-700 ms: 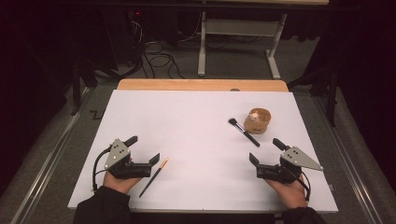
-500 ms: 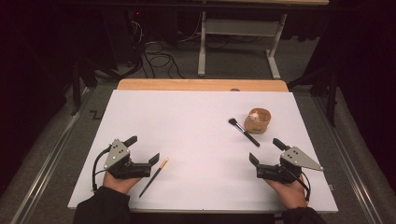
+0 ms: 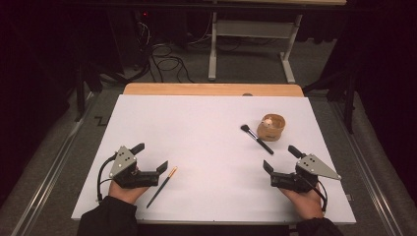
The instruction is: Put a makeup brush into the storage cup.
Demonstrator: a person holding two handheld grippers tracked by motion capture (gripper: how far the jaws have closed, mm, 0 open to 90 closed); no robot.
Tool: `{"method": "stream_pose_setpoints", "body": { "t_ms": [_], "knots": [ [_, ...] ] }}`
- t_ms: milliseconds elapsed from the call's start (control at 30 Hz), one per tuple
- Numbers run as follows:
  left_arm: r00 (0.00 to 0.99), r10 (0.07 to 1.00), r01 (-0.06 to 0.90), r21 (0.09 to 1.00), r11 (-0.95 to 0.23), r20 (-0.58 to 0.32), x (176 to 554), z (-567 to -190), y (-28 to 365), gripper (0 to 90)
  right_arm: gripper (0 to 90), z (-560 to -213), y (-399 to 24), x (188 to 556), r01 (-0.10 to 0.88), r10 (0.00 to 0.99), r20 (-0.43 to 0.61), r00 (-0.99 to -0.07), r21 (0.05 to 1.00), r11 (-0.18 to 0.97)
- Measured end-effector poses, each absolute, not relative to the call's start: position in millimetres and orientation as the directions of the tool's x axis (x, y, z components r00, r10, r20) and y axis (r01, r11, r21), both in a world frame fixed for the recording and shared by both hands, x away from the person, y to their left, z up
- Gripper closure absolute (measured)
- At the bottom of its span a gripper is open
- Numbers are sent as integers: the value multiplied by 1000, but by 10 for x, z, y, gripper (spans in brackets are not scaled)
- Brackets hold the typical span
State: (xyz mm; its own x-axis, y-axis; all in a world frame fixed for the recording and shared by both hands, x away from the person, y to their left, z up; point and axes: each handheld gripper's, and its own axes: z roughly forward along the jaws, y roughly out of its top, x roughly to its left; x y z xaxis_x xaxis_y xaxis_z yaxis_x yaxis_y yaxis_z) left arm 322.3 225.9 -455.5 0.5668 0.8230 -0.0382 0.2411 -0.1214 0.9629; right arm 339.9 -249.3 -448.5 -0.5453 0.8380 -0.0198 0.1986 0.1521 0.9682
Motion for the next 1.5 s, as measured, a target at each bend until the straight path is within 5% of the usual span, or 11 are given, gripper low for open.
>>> {"method": "stream_pose_setpoints", "body": {
  "t_ms": [1500],
  "knots": [
    [550, 834, 234, 965, -114, -35, 3227, -4544, 2293, 7, 26, -4483, -2529, 3395, 196, 846, -29, -533, 968, 157]
  ]
}}
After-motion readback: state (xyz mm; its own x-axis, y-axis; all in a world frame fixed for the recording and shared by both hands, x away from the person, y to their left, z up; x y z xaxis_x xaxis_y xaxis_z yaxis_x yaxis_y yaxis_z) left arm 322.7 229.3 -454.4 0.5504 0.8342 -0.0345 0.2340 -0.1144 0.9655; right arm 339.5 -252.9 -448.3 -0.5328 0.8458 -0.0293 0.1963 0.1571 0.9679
